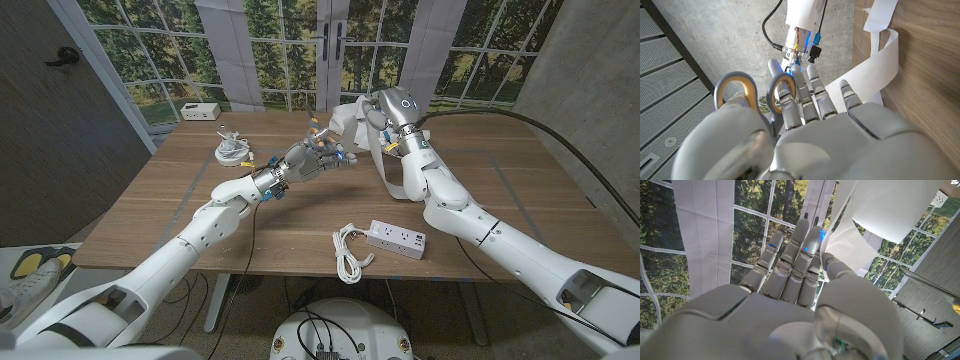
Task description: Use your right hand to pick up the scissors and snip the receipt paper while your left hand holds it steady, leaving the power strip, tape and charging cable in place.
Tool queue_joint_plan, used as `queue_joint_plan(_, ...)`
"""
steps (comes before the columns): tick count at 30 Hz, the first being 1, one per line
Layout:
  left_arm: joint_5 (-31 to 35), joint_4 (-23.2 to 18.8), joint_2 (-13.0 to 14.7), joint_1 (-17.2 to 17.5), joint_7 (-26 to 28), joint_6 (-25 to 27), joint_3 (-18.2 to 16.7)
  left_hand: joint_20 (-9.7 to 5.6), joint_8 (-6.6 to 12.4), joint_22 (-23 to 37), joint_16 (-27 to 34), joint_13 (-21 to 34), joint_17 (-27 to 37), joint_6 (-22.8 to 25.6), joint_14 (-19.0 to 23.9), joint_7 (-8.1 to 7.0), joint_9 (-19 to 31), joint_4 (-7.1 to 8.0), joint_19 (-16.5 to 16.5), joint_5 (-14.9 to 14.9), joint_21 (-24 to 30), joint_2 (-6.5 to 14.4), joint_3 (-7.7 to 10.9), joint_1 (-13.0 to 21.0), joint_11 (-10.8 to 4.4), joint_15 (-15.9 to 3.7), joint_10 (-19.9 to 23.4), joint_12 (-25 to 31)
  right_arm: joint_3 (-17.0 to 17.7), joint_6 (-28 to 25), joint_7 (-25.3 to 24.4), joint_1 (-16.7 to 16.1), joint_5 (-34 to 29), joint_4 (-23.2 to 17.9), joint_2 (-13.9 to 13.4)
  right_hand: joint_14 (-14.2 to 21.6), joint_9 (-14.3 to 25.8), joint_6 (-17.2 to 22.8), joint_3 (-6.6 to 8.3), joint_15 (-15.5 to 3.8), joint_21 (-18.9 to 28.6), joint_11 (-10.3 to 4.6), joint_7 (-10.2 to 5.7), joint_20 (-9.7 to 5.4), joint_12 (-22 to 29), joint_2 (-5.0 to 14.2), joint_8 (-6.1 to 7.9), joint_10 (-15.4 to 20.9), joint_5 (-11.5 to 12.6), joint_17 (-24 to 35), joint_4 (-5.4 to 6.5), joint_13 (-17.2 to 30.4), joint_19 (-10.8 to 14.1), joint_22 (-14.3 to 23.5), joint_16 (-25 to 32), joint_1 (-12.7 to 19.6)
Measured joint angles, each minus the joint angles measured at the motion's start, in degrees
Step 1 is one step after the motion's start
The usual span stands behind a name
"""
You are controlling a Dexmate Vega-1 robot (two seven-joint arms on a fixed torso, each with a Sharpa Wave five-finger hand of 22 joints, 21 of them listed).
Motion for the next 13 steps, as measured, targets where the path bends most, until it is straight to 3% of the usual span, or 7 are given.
queue_joint_plan(13,-0.7,-0.3,0.3,1.1,0.2,-0.6,-0.6,0.0,-0.24,0.0,0.0,0.1,-0.3,0.8,0.0,0.19,-1.1,-0.22,0.0,0.0,0.0,0.3,0.25,-0.3,-0.07,0.0,0.1,0.3,-1.1,-0.4,0.3,0.7,-0.7,0.8,0.8,0.0,0.3,0.3,-0.02,0.0,0.0,0.0,-0.32,0.0,0.2,-0.01,-0.11,0.0,-0.3,0.0,0.01,0.0,0.0,0.0,0.2,0.0)
